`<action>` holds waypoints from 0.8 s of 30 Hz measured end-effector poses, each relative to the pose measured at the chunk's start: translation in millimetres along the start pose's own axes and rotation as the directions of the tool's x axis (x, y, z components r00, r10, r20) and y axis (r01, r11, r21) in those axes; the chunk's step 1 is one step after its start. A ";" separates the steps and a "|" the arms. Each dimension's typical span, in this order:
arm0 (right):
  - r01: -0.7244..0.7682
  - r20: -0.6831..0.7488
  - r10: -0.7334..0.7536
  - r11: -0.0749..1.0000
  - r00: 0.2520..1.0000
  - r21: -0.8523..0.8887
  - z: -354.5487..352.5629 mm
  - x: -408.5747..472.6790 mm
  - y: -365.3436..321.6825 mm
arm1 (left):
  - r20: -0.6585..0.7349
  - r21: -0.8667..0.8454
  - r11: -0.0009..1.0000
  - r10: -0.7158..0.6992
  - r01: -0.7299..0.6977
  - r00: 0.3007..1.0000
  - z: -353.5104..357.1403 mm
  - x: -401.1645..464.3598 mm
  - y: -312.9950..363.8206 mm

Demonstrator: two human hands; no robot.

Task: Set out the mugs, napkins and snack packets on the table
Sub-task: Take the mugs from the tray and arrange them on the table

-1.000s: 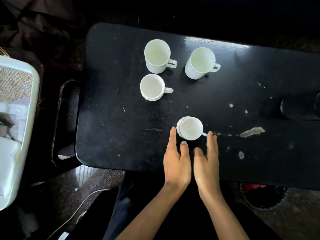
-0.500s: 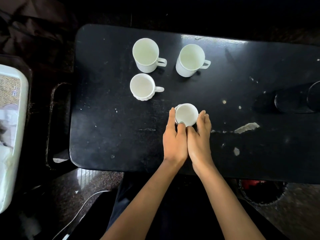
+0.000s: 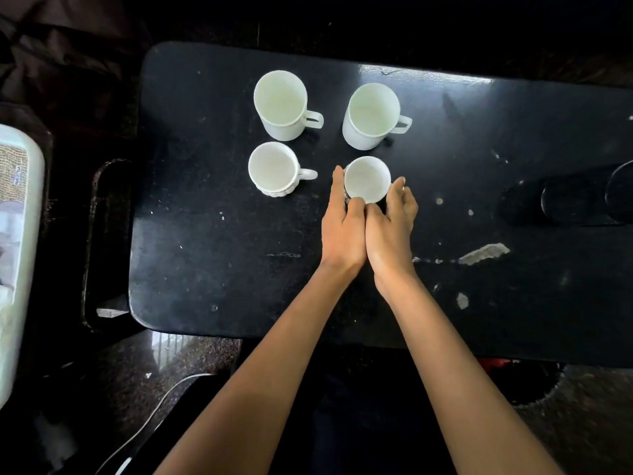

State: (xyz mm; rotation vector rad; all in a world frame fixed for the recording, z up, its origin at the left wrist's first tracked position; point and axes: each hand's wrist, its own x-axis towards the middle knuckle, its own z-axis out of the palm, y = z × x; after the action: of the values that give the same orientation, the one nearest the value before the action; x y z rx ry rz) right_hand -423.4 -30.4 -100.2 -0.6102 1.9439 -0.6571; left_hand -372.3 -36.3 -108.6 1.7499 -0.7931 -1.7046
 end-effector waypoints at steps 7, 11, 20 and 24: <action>0.023 0.012 -0.023 1.000 1.000 -0.017 -6.4 -4.1 2.1 | -0.018 0.031 1.000 0.000 0.000 1.000 4.1 -5.7 -2.1; 0.030 -0.031 -0.030 1.000 0.999 -0.009 -11.1 -12.8 -0.9 | -0.056 0.041 0.999 0.026 -0.023 0.998 4.0 -14.7 -2.5; 0.329 -0.021 -0.340 0.921 0.940 -0.207 -9.3 -56.9 -1.9 | -0.251 0.187 0.960 0.254 -0.211 0.934 -33.2 -63.3 -8.7; 0.441 0.079 -0.437 0.853 0.896 -0.279 13.3 -72.2 -9.0 | -0.340 0.241 0.942 0.306 -0.232 0.889 -70.4 -72.3 -4.1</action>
State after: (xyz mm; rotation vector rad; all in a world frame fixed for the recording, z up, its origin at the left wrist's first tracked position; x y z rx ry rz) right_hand -380.2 7.9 -54.0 -1.2690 1.9150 -0.6431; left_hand -302.8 19.9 -61.5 1.9099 -0.9963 -1.0943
